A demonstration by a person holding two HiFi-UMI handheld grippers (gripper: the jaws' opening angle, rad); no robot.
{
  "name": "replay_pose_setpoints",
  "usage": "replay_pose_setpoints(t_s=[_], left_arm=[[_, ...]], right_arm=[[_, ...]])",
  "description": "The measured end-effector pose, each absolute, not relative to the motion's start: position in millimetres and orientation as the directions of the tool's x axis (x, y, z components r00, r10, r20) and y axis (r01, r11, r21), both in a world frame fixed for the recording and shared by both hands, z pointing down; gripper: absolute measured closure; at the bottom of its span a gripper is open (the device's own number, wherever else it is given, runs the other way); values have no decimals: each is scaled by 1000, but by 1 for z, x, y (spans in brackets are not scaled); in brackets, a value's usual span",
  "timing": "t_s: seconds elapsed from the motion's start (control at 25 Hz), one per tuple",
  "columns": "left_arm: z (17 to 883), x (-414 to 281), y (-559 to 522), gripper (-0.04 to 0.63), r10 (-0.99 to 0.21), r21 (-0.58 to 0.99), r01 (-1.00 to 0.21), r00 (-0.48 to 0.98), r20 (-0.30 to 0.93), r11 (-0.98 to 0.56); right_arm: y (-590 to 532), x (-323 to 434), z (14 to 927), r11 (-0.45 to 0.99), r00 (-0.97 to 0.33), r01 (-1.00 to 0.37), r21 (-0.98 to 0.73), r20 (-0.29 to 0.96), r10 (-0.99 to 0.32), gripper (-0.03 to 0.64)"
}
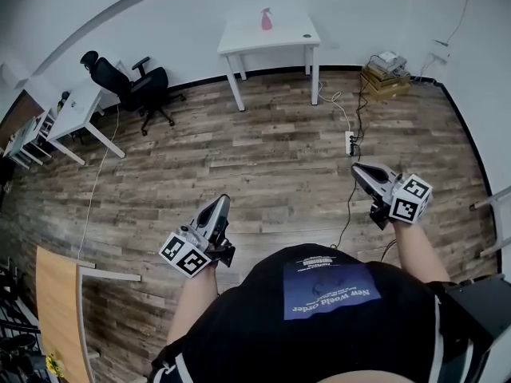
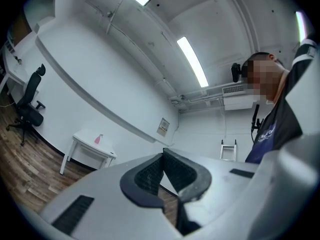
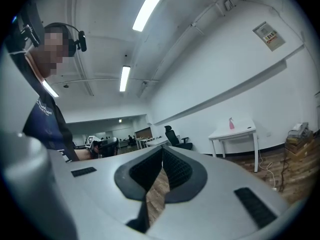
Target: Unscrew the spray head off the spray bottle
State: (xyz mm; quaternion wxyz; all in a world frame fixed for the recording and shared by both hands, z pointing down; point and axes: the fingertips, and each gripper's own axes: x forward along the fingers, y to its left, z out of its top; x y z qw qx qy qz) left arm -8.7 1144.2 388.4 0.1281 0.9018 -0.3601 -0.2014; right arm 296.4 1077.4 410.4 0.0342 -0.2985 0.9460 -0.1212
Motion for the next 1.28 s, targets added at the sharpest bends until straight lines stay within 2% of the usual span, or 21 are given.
replay_pose_setpoints(t_s=[0.2,0.48,0.96,1.08,1.28], left_arm=[[394,4,1107,594,-691,392,-580,672,-265,-714],[408,-19,1049,592,-668,410,-546,696,-264,-731],[397,-133,924,594,-556,363,-451,783,-278,-815],[405,-159,903,594,-548,365,-442,791,-271,-819],[411,-186,869,594,-560,382,-446,782,-274,-809]], right_arm=[[1046,303,429,783,-820,-556,-279,34,-571,618],[1001,282,442,752,-796,-591,-290,60,-602,618],[903,175,404,684,-711,-679,-265,9,-703,618],[887,150,404,682,-710,-672,-287,-14,-705,618],[860,124,408,689,-722,-667,-282,17,-692,618]])
